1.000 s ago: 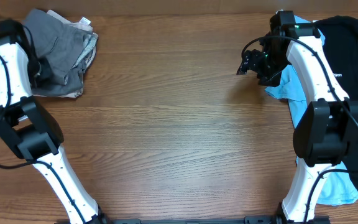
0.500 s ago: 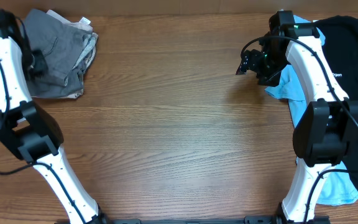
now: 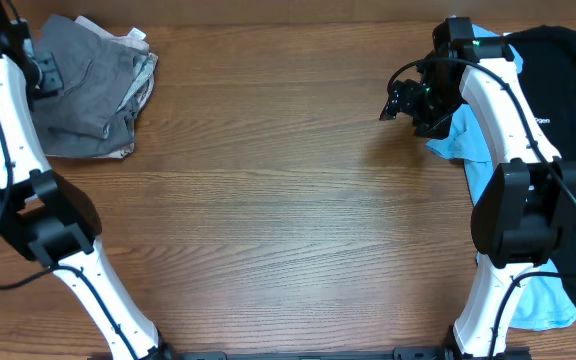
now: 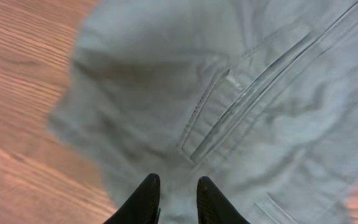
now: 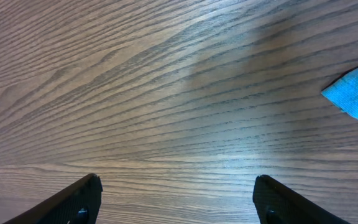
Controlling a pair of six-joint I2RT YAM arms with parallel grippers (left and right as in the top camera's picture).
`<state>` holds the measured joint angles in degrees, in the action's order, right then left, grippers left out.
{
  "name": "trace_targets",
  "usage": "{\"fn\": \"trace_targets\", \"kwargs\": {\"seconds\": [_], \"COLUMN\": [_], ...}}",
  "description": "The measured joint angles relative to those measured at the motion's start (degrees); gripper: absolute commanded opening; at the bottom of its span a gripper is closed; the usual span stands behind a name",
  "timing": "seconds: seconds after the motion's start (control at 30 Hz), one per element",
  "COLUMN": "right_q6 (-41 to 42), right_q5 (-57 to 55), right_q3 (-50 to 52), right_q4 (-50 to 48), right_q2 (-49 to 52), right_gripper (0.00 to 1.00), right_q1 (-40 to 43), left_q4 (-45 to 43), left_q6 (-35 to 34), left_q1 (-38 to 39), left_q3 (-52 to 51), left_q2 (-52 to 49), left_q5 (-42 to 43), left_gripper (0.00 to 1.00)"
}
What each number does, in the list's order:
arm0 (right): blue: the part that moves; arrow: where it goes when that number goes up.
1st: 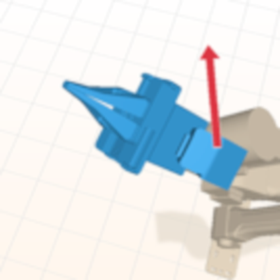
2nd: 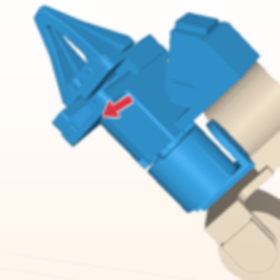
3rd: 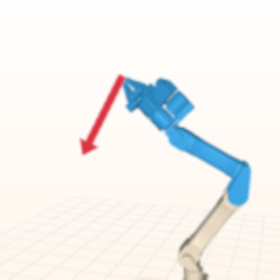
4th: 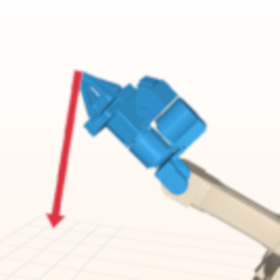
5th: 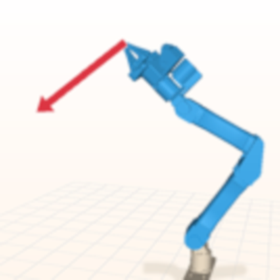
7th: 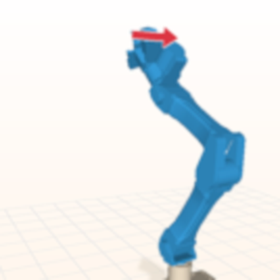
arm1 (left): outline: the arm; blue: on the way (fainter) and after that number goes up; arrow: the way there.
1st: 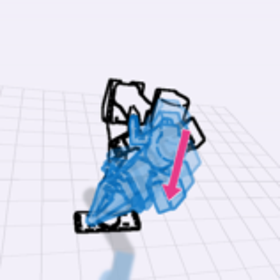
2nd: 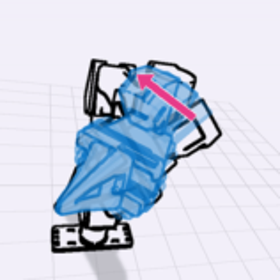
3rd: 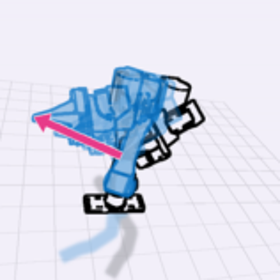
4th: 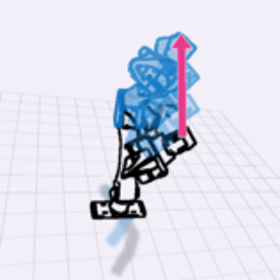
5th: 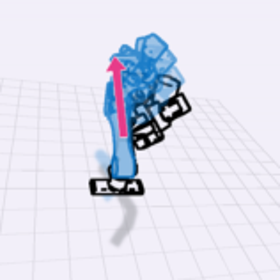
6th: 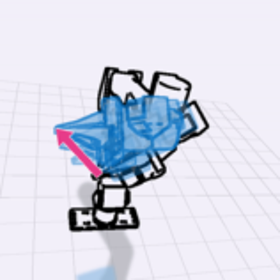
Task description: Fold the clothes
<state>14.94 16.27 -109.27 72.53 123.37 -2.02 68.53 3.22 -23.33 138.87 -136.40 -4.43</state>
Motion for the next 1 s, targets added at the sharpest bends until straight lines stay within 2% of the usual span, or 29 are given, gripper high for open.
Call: {"fn": "trace_targets", "kwargs": {"seconds": [0.27,0.5,0.53,0.6,0.7,0.9,1.0], "right_q6": [0.04,0.02,-0.04,-0.79,-1.70,-2.40,-2.60], "right_q5": [0.00,0.02,0.00,-0.02,-0.42,-0.87,-0.92], "right_q3": [0.02,0.00,0.00,-0.11,-2.58,-19.78,-28.28], "right_q4": [0.15,0.20,-0.24,-0.52,1.84,10.21,15.34], "right_q2": [0.00,0.00,0.00,0.00,0.02,0.02,-0.26], "right_gripper": [0.82,0.82,0.85,0.89,1.00,1.00,1.00], "right_q1": [0.00,0.00,0.00,0.00,0.00,0.00,0.00], "left_q4": [0.83,0.76,0.79,0.66,0.66,1.42,2.38], "left_q6": [1.92,1.95,1.95,2.16,2.89,3.04,3.23], "left_q1": [-0.02,-0.02,-0.02,0.00,0.00,0.00,0.11], "left_q3": [-0.96,-0.94,-0.96,-1.27,-1.68,-1.68,-1.64], "left_q2": [-11.72,-11.34,-10.97,-9.35,-5.44,7.43,12.79], "left_q5": [0.11,0.13,0.13,0.20,0.42,2.64,5.46], "left_gripper": [0.22,0.24,0.25,0.38,0.59,0.82,0.87]}}
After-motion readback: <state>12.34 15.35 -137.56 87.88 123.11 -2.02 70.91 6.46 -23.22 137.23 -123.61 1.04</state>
